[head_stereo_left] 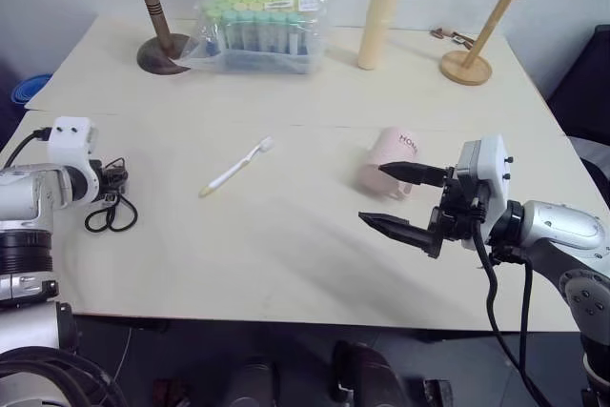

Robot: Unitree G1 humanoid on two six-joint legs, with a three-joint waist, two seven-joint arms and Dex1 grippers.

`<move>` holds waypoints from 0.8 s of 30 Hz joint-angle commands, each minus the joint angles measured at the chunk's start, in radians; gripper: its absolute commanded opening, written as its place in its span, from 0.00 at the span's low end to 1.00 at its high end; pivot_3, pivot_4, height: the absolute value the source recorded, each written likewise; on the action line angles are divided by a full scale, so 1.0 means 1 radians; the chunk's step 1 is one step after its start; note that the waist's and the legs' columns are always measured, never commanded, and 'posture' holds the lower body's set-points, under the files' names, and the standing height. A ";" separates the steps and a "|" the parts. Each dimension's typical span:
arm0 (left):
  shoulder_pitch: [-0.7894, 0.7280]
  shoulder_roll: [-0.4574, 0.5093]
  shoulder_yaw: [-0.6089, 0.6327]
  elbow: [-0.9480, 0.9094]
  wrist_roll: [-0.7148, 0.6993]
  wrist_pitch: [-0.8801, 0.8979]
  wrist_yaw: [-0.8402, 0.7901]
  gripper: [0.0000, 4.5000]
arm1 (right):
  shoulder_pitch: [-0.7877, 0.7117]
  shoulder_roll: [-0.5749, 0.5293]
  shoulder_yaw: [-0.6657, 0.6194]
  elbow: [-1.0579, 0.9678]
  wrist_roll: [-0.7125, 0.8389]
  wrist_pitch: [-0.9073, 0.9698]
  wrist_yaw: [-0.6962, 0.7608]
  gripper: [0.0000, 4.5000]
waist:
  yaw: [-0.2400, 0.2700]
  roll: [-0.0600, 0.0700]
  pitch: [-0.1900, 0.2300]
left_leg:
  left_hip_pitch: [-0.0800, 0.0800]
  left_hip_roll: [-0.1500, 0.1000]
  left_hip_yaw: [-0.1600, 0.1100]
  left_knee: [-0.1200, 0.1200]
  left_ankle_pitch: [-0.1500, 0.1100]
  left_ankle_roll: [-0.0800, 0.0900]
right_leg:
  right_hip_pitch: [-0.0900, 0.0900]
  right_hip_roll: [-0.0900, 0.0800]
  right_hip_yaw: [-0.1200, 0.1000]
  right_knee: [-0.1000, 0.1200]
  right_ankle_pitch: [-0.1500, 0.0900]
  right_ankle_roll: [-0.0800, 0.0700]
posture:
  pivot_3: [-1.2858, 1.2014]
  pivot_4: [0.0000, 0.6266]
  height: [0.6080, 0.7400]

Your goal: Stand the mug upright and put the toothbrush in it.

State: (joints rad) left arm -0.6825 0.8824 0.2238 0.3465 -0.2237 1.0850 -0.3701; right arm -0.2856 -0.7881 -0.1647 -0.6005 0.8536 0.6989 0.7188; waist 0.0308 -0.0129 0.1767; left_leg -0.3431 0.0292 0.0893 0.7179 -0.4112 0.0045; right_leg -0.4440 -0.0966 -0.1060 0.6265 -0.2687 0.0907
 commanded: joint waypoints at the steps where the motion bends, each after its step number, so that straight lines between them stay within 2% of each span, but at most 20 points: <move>1: 0.027 0.079 0.111 -0.124 -0.008 0.056 0.004 0.56 | 0.014 -0.014 -0.054 0.003 0.011 0.002 -0.004 1.00 | -0.008 0.000 0.000 | 0.000 0.000 0.000 0.000 0.000 0.000 | 0.000 0.000 0.000 0.000 0.000 0.000 | 0.52 0.24 1.00; 2: 0.021 0.099 0.154 -0.154 -0.033 0.080 -0.015 0.61 | 0.022 -0.012 -0.063 0.015 0.006 0.006 -0.015 1.00 | -0.008 -0.001 0.001 | 0.000 0.001 0.000 0.000 0.000 0.000 | 0.000 0.000 0.000 0.000 0.000 0.000 | 0.52 0.24 1.00; 6: -0.016 0.146 0.260 -0.256 -0.146 0.098 -0.120 0.61 | 0.035 -0.001 -0.082 0.066 -0.020 0.019 -0.063 1.00 | -0.010 -0.002 0.001 | 0.001 0.001 0.001 0.000 0.000 0.000 | 0.000 0.000 0.000 0.000 0.000 0.000 | 0.52 0.24 1.00; 8: -0.078 0.149 0.346 -0.366 -0.368 0.184 -0.293 0.61 | -0.005 0.010 -0.101 0.148 -0.021 0.080 -0.147 1.00 | -0.007 -0.002 0.001 | 0.002 0.001 0.002 -0.001 0.000 0.000 | 0.000 -0.001 0.001 0.000 0.000 0.000 | 0.52 0.24 1.00; 10: -0.080 0.164 0.376 -0.480 -0.553 0.253 -0.454 0.61 | -0.056 0.020 -0.104 0.234 -0.018 0.168 -0.236 1.00 | -0.007 -0.002 0.001 | 0.001 0.001 0.001 0.000 0.000 0.000 | 0.000 -0.001 0.001 0.001 0.000 0.000 | 0.52 0.24 1.00; 13: 0.006 0.179 0.295 -0.637 -0.676 0.224 -0.602 0.61 | -0.148 0.064 -0.087 0.380 -0.042 0.315 -0.377 1.00 | -0.016 0.000 0.000 | 0.004 0.001 0.003 -0.001 0.000 0.000 | 0.000 -0.004 0.002 0.002 0.000 0.000 | 0.52 0.24 1.00; 15: 0.054 0.181 0.204 -0.715 -0.694 0.162 -0.668 0.61 | -0.215 0.109 -0.086 0.475 -0.059 0.382 -0.442 1.00 | -0.021 0.003 0.000 | 0.005 0.001 0.003 -0.002 0.000 -0.001 | 0.000 -0.003 0.002 0.002 -0.001 -0.001 | 0.52 0.24 1.00; 19: 0.081 0.219 0.003 -0.791 -0.593 -0.042 -0.780 0.61 | -0.320 0.191 -0.079 0.615 -0.105 0.449 -0.515 1.00 | -0.037 0.004 0.001 | 0.005 0.002 0.003 -0.003 0.001 -0.003 | 0.000 0.000 0.002 0.003 -0.001 -0.002 | 0.52 0.24 1.00; 24: -0.041 0.161 -0.154 -0.743 -0.535 -0.154 -0.802 0.61 | -0.437 0.289 -0.046 0.761 -0.178 0.429 -0.533 1.00 | -0.043 0.005 0.001 | 0.004 0.002 0.003 -0.004 0.001 -0.003 | -0.001 0.000 0.003 0.002 -0.001 -0.002 | 0.52 0.24 1.00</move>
State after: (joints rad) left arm -0.6962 1.0452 0.0855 -0.4092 -0.7813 0.9737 -1.1601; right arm -0.6979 -0.5084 -0.2034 0.1444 0.6938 1.1514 0.1908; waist -0.0122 -0.0078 0.1782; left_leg -0.3392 0.0307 0.0927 0.7140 -0.4097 0.0013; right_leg -0.4452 -0.0961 -0.1033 0.6285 -0.2701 0.0882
